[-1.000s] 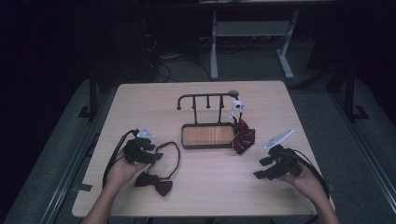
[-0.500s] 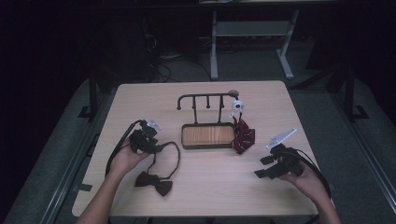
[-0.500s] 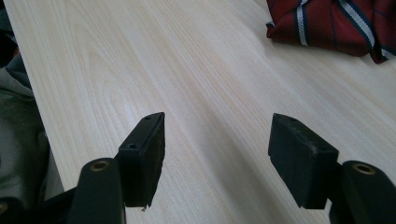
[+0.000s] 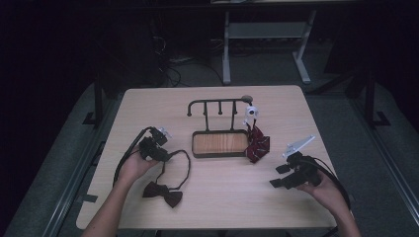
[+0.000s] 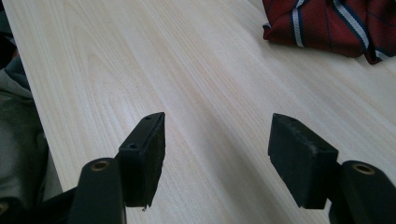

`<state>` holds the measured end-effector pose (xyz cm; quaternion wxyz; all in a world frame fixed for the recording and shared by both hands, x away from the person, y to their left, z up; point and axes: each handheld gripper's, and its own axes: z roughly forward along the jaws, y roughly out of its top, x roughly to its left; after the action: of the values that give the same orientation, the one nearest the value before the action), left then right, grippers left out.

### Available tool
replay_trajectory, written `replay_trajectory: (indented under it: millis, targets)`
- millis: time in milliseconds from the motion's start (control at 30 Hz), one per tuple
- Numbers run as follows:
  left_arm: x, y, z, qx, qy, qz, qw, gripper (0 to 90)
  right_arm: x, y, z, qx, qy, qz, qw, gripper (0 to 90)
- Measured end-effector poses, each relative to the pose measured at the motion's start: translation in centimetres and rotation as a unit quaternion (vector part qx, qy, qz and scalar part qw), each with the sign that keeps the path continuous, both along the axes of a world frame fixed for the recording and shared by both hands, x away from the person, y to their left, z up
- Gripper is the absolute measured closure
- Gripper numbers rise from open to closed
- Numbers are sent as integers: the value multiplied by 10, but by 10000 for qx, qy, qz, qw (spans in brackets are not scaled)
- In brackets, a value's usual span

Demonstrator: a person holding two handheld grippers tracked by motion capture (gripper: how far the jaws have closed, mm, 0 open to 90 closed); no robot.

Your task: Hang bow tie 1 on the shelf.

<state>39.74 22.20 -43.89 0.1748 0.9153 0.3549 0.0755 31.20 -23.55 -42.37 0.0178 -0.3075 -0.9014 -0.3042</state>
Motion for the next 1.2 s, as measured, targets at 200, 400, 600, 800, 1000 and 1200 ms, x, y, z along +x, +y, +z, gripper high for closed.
replay_trajectory:
  millis: [200,400,600,800,1000,1200]
  targets:
    - [1,0,-1,-6,22,-27,10000,814,-3,3,6,132,-53,61,9999,362]
    - [0,0,-1,52,51,-148,9999,894,-3,4,7,113,-65,60,9999,361]
    - [-2,1,3,-30,42,-174,9998,896,-2,3,6,119,-62,42,9999,361]
    - [-5,1,7,-106,45,-270,9996,895,0,0,3,150,-5,-29,9999,361]
    - [-7,0,9,-140,51,-312,9994,896,1,-2,1,152,40,-74,9998,361]
    - [-10,-1,15,-90,11,-381,9992,898,2,-4,1,148,17,-81,9999,360]
